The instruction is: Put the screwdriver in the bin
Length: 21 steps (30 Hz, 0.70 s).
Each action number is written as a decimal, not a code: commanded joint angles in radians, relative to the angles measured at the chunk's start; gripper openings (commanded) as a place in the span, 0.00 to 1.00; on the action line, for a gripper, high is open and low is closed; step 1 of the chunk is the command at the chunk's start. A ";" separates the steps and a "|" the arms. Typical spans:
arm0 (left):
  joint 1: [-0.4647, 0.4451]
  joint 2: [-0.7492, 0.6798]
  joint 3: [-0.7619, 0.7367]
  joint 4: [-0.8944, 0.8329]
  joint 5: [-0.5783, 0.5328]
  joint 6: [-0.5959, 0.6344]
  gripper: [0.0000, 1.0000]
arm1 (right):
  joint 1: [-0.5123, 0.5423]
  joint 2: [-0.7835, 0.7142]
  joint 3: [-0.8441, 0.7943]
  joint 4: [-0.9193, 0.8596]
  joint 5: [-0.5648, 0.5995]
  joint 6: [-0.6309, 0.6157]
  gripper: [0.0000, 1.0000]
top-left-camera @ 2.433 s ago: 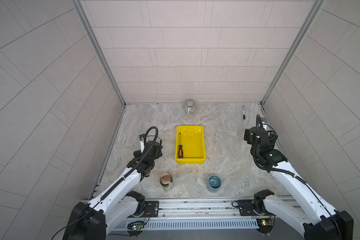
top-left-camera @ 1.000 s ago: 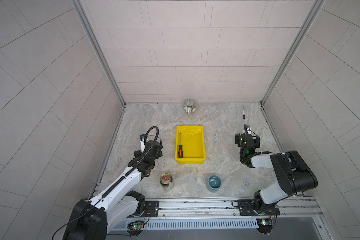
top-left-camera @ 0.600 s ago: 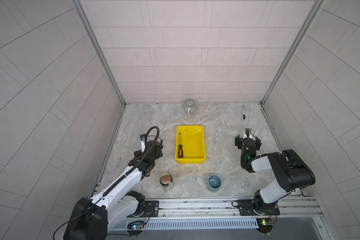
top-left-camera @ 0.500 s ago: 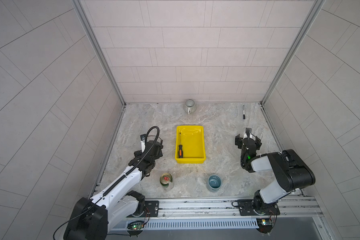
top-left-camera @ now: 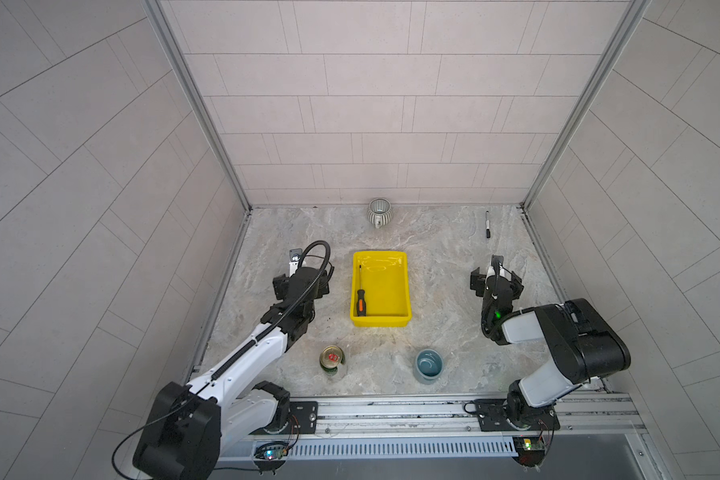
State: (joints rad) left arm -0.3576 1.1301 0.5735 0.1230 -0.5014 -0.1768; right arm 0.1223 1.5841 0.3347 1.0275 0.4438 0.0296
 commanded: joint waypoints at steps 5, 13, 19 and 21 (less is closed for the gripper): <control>0.102 0.111 -0.019 0.196 0.059 0.242 1.00 | 0.001 0.007 0.007 0.013 -0.001 -0.010 1.00; 0.172 0.104 -0.173 0.445 0.136 0.249 1.00 | 0.001 0.007 0.007 0.012 -0.001 -0.010 0.99; 0.183 0.225 -0.184 0.566 0.127 0.215 1.00 | 0.002 0.006 0.007 0.012 -0.001 -0.010 0.99; 0.189 0.275 -0.181 0.628 0.107 0.226 1.00 | 0.002 0.007 0.007 0.013 -0.001 -0.011 0.99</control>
State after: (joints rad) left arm -0.1799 1.3624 0.3981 0.6140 -0.3775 0.0456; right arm 0.1223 1.5841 0.3347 1.0275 0.4438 0.0296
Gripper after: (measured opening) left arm 0.999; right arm 0.995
